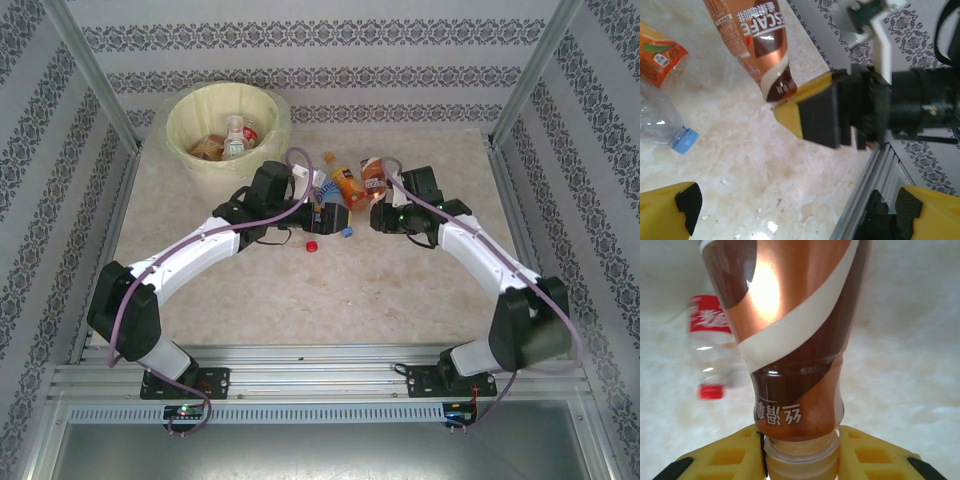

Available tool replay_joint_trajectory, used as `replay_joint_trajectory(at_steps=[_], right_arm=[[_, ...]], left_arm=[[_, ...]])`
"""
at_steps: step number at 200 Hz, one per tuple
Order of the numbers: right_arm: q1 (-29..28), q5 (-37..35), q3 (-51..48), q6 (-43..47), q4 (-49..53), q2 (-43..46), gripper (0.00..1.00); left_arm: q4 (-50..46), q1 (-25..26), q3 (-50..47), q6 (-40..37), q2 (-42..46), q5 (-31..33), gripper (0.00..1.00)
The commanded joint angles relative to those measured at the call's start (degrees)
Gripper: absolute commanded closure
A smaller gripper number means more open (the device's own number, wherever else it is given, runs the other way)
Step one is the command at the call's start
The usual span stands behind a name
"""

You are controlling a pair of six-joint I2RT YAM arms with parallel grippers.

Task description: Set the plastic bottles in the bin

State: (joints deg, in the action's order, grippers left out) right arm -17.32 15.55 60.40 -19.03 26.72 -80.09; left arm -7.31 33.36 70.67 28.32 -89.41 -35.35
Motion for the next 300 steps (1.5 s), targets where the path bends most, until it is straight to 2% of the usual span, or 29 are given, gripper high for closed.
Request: replay_joint_trajectory(at_steps=[1, 46, 85, 123, 197, 257, 266, 300], right_arm=[[-1.6, 7.6, -3.4, -4.2, -2.7, 5.2, 0.67], [-5.7, 15.8, -11.7, -12.5, -10.9, 14.7, 0.66], [-10.2, 17.2, -15.2, -15.3, -14.3, 18.1, 0.66], [-12.6, 15.4, -17.3, -17.1, -16.6, 19.3, 0.66], [-14.1, 12.9, -18.5, -17.2, -17.2, 17.7, 0.65], [-15.2, 11.7, -18.8, -17.0, -17.5, 17.5, 0.63], [-15.2, 11.5, -18.8, -17.0, -17.5, 17.7, 0.61], [-15.3, 10.8, -18.8, -16.9, -16.7, 20.0, 0.37]], left_arm=[[2.4, -0.5, 1.0, 3.8, -0.4, -3.5, 0.00], [5.4, -2.2, 0.4, 7.3, -1.0, -6.4, 0.00], [9.4, -3.4, -0.5, 11.4, -2.0, -9.1, 0.00], [9.0, -3.4, -0.1, 12.2, -3.4, -9.9, 0.00], [11.2, -3.5, -0.6, 12.1, -2.7, -11.6, 0.34], [11.9, -3.5, -1.1, 10.8, -1.9, -12.0, 0.49], [11.8, -3.5, -1.1, 10.5, -1.7, -11.9, 0.49], [11.8, -3.5, -1.2, 9.8, -0.8, -11.5, 0.49]])
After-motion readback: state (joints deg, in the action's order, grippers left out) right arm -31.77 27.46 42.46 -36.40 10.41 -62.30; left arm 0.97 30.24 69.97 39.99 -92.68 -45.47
